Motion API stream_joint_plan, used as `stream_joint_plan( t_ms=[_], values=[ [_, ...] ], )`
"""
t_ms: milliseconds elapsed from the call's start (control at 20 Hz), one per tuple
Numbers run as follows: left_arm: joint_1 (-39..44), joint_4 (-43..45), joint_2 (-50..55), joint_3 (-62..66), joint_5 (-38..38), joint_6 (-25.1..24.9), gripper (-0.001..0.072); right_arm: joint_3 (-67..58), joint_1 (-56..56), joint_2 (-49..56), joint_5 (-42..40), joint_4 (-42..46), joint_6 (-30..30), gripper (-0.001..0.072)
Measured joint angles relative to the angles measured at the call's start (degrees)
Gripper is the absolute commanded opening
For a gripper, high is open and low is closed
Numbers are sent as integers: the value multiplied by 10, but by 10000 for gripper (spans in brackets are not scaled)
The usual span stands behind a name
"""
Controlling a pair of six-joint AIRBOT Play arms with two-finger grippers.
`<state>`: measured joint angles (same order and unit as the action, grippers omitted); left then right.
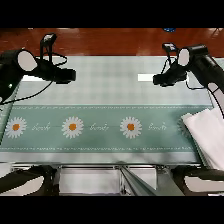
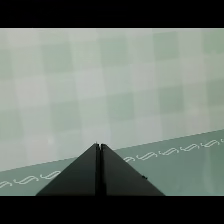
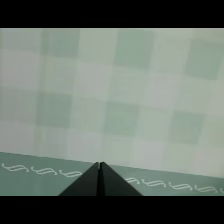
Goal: Fold the shirts.
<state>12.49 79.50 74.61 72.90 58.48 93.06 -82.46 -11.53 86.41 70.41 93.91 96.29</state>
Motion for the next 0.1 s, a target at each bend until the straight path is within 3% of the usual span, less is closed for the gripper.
stream_joint_plan(
  t_ms=[100],
  values=[
    [0,0,0,0,0,2,15,0,0,0,0,1,0,21]
  ],
)
